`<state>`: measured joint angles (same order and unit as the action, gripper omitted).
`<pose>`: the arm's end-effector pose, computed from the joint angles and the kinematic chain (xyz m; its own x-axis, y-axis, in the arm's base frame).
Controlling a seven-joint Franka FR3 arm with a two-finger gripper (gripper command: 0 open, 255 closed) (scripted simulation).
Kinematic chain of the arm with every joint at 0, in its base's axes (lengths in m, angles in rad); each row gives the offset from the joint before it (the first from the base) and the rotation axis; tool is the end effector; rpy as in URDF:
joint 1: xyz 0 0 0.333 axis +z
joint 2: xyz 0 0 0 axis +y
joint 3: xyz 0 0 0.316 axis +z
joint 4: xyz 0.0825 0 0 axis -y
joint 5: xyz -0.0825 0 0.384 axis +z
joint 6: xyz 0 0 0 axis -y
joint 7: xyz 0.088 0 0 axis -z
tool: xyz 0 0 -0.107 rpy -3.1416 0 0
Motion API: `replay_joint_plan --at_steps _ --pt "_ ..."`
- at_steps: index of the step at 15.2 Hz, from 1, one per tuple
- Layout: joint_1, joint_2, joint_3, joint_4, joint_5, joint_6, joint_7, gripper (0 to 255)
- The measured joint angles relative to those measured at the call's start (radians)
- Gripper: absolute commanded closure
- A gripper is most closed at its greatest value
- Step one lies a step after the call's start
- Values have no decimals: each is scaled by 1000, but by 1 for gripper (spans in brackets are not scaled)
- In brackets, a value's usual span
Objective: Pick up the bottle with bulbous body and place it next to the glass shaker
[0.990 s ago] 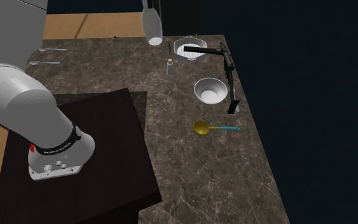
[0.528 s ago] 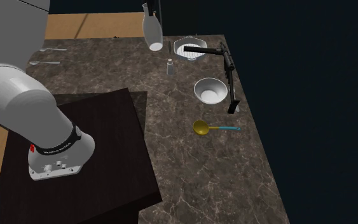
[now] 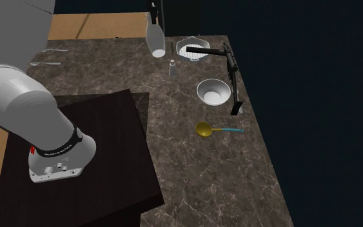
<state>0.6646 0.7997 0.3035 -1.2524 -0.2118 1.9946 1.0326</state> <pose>0.4793 0.5718 0.2943 0.9977 -0.0598 -0.0335 -0.0596 -0.9982 0.0066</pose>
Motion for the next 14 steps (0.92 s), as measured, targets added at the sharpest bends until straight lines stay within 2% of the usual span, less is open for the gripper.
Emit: replay_joint_plan --at_steps 14 --pt "8 99 -19 -25 -22 122 8 255"
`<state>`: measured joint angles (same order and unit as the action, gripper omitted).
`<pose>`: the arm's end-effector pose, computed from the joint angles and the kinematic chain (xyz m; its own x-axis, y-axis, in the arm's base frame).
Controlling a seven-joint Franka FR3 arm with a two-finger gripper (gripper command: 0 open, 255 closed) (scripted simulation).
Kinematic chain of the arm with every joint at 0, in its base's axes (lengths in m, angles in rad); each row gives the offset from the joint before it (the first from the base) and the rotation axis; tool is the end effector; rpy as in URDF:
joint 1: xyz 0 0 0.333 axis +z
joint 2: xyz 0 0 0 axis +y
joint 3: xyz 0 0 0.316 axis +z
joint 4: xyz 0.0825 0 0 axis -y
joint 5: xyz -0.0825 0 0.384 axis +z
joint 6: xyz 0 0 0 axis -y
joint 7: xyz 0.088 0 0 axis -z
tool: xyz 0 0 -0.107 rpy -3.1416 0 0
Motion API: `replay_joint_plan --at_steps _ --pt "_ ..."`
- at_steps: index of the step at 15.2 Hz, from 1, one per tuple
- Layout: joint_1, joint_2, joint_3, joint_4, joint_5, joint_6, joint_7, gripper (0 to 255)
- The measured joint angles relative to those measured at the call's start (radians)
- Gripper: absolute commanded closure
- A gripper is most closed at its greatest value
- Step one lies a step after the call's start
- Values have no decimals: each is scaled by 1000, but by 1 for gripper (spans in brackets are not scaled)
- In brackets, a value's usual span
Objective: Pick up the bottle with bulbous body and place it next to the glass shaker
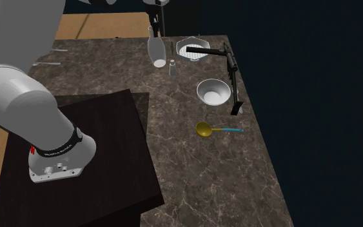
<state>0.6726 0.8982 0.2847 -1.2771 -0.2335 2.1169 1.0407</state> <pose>0.4797 0.5717 0.2195 0.9977 -0.0595 -0.0333 -0.0593 -0.9982 0.0065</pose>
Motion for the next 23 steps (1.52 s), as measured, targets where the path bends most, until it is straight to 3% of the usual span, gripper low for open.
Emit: replay_joint_plan --at_steps 12,13,19,23 --pt "7 56 -10 9 -10 48 3 255" --pt "7 56 -10 9 -10 48 3 0" --pt "7 56 -10 9 -10 48 3 0" --pt "3 -2 1 15 1 -14 0 0"
